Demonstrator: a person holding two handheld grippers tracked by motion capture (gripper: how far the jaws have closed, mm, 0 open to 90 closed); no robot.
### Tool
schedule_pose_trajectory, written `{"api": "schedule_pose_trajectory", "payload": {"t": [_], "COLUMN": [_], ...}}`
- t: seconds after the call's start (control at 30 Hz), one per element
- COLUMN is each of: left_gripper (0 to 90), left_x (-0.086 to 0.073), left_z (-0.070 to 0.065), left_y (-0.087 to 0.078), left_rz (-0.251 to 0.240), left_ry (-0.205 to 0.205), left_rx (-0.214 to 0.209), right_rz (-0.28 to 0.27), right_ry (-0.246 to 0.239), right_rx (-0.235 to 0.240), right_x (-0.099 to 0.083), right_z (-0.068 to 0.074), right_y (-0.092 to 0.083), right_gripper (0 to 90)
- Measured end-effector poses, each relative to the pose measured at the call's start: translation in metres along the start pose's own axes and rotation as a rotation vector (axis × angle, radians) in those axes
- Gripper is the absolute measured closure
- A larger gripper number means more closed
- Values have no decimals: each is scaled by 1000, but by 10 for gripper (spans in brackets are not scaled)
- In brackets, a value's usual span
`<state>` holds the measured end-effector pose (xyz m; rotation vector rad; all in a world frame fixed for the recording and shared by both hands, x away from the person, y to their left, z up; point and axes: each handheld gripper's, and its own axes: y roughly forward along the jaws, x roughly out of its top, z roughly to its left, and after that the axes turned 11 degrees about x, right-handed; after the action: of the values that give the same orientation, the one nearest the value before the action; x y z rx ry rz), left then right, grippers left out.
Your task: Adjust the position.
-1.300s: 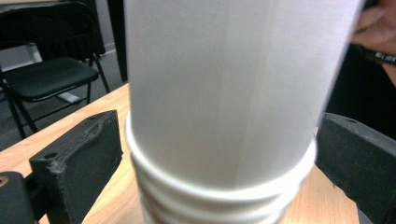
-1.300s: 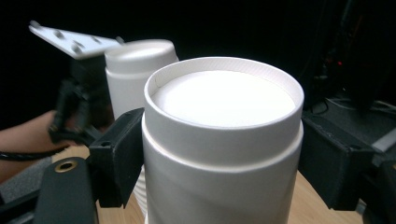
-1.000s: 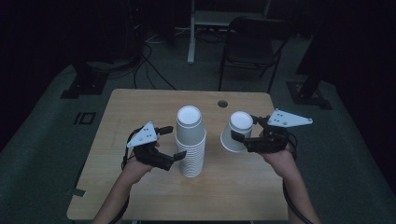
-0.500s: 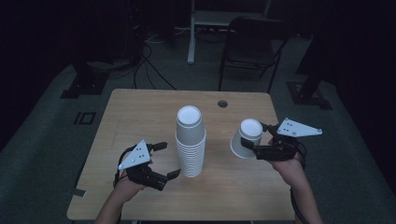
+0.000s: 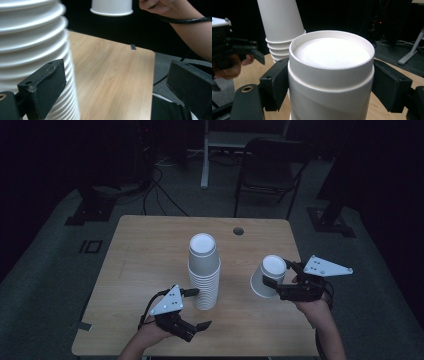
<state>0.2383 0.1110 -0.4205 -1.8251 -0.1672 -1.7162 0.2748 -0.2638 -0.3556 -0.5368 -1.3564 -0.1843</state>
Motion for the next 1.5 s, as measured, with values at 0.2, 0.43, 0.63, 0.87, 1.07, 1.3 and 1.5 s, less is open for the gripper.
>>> {"api": "schedule_pose_trajectory", "payload": {"t": [0.2,0.43,0.63,0.87,1.07,1.3,1.5], "left_gripper": [45,45,46,53,53,117,148], "left_x": [5,11,19,23,29,36,40], "left_z": [-11,-23,-38,-50,-56,-54,-48], "left_y": [22,49,71,97,116,122,116], "left_rz": [6,7,17,39,31,-7,-62], "left_ry": [-4,-9,-4,-2,-18,-35,-80], "left_rx": [-52,-117,-165,-222,-251,-258,-222], "right_rz": [-2,2,4,-6,-11,-22,-11], "right_ry": [-11,-19,-24,-27,-31,-32,-28], "right_rx": [-3,10,15,20,34,40,37], "right_x": [1,2,3,5,7,9,5], "right_z": [3,8,9,10,12,14,12], "right_y": [-3,-4,-5,-9,-12,-15,-14], "right_gripper": [213,213,212,212,212,212,212]}}
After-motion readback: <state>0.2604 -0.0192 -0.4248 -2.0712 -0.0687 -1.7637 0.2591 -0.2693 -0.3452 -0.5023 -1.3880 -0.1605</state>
